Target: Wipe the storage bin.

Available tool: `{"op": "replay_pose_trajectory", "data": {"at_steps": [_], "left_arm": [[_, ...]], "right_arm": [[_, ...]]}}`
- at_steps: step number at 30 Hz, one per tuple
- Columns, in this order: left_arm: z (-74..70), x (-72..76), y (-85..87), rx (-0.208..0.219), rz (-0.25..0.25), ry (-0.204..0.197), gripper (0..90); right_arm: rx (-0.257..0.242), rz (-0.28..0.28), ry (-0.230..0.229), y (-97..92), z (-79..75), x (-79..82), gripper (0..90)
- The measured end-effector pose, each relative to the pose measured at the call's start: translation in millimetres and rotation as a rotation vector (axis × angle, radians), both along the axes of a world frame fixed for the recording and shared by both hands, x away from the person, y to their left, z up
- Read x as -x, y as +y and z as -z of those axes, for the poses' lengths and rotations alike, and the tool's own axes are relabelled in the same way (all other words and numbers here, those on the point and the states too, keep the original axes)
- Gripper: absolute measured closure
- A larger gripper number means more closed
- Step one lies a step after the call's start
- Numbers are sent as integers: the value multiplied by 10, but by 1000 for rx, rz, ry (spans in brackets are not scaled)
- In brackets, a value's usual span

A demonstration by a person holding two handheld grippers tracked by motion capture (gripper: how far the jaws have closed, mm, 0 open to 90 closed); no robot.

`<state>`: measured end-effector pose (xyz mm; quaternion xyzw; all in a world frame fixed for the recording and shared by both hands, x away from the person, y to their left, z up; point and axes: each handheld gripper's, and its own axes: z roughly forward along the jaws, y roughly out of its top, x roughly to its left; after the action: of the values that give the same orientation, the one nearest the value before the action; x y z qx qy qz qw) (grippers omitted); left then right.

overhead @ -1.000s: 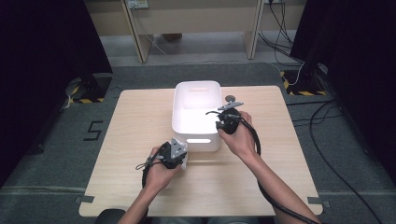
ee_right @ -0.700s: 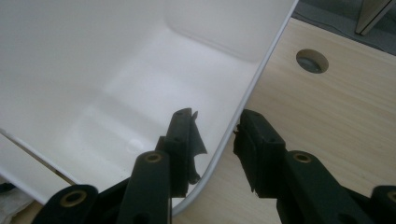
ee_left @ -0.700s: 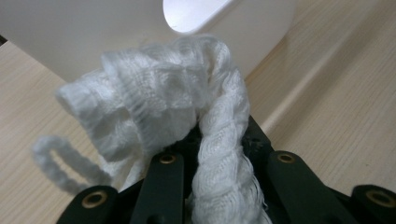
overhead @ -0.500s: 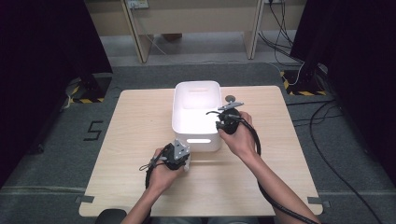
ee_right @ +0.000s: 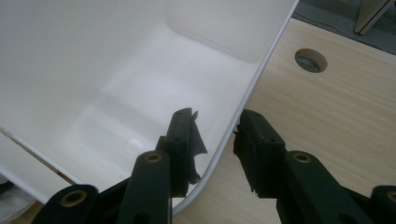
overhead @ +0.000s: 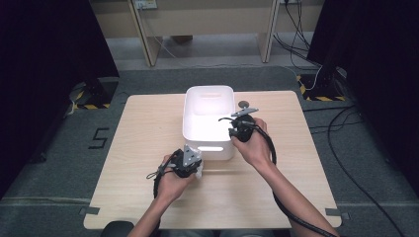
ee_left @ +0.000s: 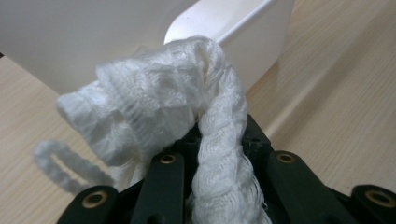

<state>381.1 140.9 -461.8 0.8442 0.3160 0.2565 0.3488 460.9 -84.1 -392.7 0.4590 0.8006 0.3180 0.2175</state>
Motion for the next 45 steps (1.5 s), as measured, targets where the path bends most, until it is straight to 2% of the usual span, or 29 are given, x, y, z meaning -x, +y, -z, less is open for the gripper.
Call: {"op": "replay_pose_trajectory", "data": {"at_steps": [2,6,7,10,15,20,25,35,45], "left_arm": [[-41,0,0,-2,4,-17,745],[-100,14,-11,11,3,-18,745],[-136,14,-16,15,5,-36,745],[-163,25,-20,21,0,-27,745],[-263,56,-30,40,-5,-51,744],[-349,55,-51,38,-2,-55,744],[-366,57,-71,31,-10,-56,744],[-428,82,-146,6,4,-76,744],[-378,53,-176,-24,16,-59,744]], "right_arm": [[2,-1,0,-3,0,-1,667],[4,1,0,-8,0,-6,668],[4,2,0,-10,0,-8,669],[9,4,0,-8,0,-8,669],[9,0,-2,-6,0,-9,669],[6,8,-1,-3,0,-5,672],[15,15,-3,9,-1,2,675],[33,20,-12,43,-5,15,676],[26,23,-7,49,-7,15,672]]}}
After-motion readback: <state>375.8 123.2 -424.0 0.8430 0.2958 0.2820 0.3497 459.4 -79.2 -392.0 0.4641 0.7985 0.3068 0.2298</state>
